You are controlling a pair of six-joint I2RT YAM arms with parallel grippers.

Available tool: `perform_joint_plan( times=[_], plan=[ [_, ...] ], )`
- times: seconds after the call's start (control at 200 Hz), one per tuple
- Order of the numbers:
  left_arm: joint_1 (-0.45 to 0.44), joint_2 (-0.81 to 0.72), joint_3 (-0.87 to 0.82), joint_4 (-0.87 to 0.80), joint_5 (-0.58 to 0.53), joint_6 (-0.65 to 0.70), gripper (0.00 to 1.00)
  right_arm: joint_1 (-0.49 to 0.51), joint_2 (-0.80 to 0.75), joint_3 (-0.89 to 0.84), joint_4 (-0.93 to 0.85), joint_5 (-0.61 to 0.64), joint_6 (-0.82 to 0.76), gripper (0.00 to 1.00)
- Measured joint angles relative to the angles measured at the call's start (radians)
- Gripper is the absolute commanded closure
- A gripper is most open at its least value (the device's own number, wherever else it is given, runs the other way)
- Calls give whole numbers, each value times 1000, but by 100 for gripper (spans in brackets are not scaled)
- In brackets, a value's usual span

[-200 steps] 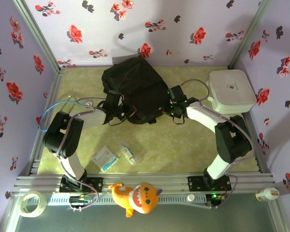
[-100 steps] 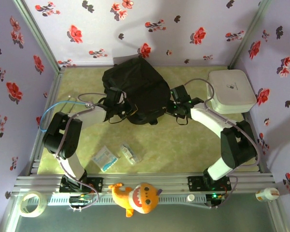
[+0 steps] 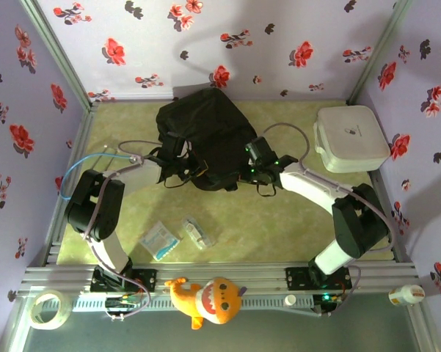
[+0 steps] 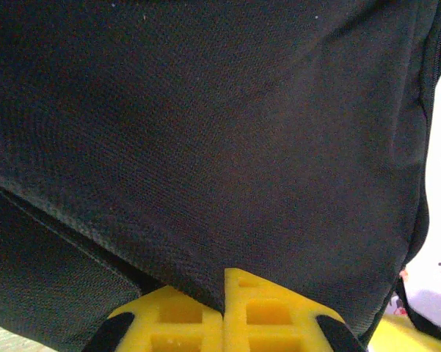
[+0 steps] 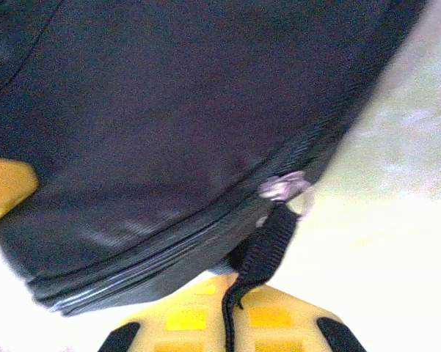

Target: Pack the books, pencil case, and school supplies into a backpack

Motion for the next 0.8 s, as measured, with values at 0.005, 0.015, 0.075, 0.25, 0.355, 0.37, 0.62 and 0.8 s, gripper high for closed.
perform_joint_plan(
  times=[0.005, 0.015, 0.075, 0.25, 0.355, 0.37, 0.62, 0.8],
  plan=[
    [0, 0, 0, 0, 0, 0, 100, -1, 0, 0, -1, 2, 0, 100],
    [0, 0, 0, -1, -2, 0, 100, -6, 0, 0, -4, 8, 2, 100],
    [1, 0, 0, -3, -4, 2, 100, -47, -2, -3, -17, 32, 23, 100],
    [5, 0, 0, -3, 3, 5, 100, -159, -8, -31, -17, 50, 54, 100],
    [5, 0, 0, -7, 8, 15, 100, -160, -6, -25, -24, 48, 54, 100],
    [5, 0, 0, -7, 8, 16, 100, -160, -6, -24, -27, 48, 54, 100],
    [8, 0, 0, -15, 8, 34, 100, -164, -5, -15, -18, 6, 53, 100],
    [36, 11, 50, -88, 8, 97, 100, -139, -30, -66, 19, -38, 51, 100]
  ],
)
